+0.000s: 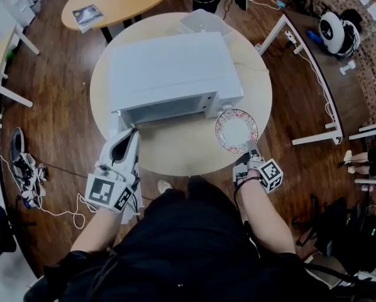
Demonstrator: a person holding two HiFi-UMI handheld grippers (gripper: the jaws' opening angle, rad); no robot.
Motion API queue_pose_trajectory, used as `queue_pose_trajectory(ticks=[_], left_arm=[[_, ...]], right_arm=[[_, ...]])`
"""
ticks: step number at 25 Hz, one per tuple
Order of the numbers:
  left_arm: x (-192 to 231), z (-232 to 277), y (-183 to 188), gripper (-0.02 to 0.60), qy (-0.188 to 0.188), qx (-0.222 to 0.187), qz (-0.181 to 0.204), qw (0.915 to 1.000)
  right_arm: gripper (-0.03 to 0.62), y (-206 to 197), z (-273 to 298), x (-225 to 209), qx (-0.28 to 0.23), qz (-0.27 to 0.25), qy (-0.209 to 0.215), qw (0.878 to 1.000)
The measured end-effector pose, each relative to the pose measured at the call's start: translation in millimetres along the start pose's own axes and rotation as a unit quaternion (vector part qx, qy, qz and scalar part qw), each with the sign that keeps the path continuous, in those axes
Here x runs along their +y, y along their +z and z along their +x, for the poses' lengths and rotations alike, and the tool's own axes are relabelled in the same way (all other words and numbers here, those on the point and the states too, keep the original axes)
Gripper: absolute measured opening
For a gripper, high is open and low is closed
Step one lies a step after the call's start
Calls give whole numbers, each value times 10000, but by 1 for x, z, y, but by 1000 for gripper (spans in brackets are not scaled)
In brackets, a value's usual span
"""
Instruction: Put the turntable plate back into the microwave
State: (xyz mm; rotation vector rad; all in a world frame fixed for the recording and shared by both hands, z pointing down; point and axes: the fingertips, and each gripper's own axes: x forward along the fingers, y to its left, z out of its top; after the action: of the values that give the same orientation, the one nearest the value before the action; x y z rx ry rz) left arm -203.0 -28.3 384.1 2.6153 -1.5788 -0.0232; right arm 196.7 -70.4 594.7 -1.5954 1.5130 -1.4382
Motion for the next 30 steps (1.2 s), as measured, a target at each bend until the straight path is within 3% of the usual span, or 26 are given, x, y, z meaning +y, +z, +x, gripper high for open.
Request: queue_pose_trajectory(ticks=[30], left_arm=[[-2,-14,-1,5,174,77,98,9998]], right_arm=[[20,-52,9,15,658,112,238,9975]])
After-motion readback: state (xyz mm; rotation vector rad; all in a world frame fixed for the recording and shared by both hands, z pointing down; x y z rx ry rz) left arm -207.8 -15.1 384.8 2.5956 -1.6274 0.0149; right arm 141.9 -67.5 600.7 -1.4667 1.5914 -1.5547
